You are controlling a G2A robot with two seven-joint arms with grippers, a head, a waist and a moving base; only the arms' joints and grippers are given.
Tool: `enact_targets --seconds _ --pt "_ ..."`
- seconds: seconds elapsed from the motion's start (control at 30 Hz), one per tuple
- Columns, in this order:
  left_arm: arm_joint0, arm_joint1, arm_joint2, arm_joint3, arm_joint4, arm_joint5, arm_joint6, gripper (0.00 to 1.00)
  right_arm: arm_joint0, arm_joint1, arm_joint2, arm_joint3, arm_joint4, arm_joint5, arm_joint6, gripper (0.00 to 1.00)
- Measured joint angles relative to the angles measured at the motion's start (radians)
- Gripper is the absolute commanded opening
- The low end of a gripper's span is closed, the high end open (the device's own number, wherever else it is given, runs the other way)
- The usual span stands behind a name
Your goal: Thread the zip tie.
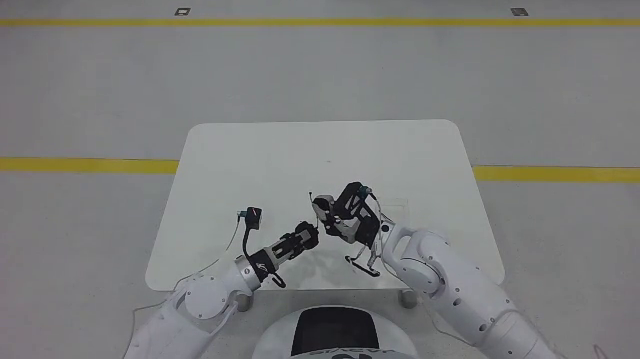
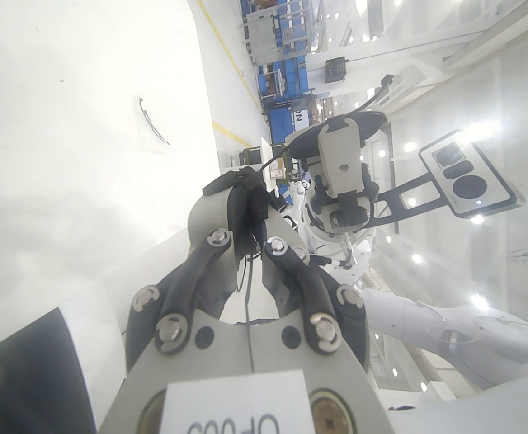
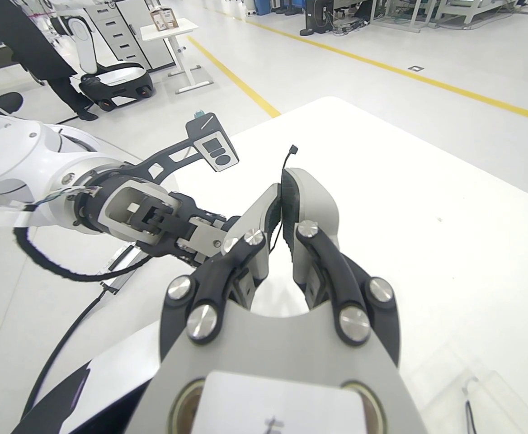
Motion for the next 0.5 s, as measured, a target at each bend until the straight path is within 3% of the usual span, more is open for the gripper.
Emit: enact_targets --seconds 0.5 --pt "0.000 0.000 0.000 0.000 0.000 0.000 0.000 0.00 0.007 -0.001 -0.004 0.004 0.003 0.000 0.007 0.00"
